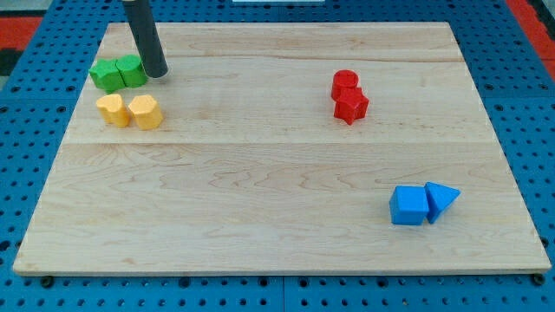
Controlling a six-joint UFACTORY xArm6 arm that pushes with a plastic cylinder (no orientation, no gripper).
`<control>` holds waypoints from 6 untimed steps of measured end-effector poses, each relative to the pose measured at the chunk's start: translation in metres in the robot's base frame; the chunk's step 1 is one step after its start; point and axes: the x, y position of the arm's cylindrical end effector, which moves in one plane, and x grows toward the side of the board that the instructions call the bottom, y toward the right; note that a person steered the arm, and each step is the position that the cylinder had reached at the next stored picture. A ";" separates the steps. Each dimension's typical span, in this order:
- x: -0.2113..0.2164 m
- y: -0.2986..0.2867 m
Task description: Move your arm towards the red star
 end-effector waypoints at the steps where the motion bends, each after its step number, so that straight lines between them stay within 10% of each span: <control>1: 0.000 0.008; 4: 0.031 0.121; 6: 0.134 0.200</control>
